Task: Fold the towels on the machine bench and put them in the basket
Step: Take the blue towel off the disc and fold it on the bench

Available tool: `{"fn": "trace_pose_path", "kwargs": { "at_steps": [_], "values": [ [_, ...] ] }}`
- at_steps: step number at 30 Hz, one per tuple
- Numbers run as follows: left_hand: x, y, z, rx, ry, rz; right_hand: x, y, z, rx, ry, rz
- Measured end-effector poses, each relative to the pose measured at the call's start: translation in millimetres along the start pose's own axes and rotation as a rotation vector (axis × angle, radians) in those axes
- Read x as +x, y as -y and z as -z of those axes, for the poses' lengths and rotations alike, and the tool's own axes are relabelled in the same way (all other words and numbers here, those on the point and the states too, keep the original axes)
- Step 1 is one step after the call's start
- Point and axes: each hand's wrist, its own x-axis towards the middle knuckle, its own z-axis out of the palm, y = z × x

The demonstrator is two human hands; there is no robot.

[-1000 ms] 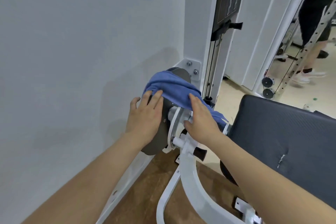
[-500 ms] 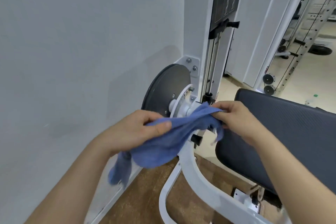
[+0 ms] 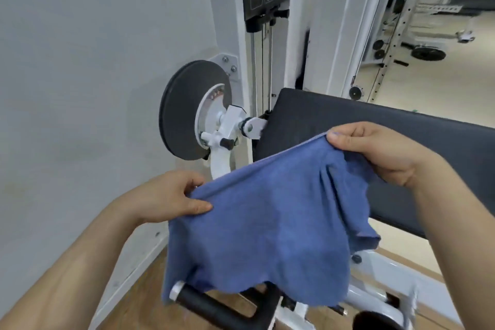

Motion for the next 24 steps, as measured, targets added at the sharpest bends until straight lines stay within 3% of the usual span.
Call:
{"fn": "trace_pose_path", "kwargs": {
  "at_steps": [2, 4, 7, 10, 12, 15, 17, 19, 22, 24],
  "values": [
    [3.6, -8.4, -26.8, 0.226, -0.177, 0.035, -36.9, -18.9, 16.3, -0.259, -0.032, -0.057],
    [5.1, -21.2, -48.0, 0.218, -0.380, 0.076, -71.3, -34.6, 26.7, -0.482, -0.080, -0.110],
    [7.9, -33.8, -67.3, 0.283, -0.641, 0.091, -116.4, -56.9, 33.6, -0.363, -0.158, -0.166],
    [14.7, -37.0, -78.3, 0.349, -0.704, 0.139, -152.2, -69.3, 35.4, -0.305, -0.299, -0.157],
    [27.1, -37.8, -85.9, 0.103, -0.685, 0.199, -166.5, -75.6, 33.8, -0.309, -0.457, -0.095],
    [45.3, -51.4, -100.1, -0.680, -0.581, 0.208, -178.6, -95.4, 26.4, -0.309, -0.697, -0.037],
    [48.0, -66.7, -114.1, -0.998, -0.508, 0.224, -187.5, -107.5, 22.6, -0.417, -0.704, -0.058],
    [45.5, -80.1, -129.6, -1.151, -0.477, 0.192, -200.0, -116.1, 24.8, -0.611, -0.653, -0.140],
    [45.8, -97.7, -135.0, -1.188, -0.560, 0.112, -218.0, -127.3, 35.6, -0.887, -0.678, -0.275],
    [49.9, -108.7, -132.0, -1.152, -0.642, 0.047, -228.2, -132.5, 47.3, -0.827, -0.770, -0.252]
  ]
}}
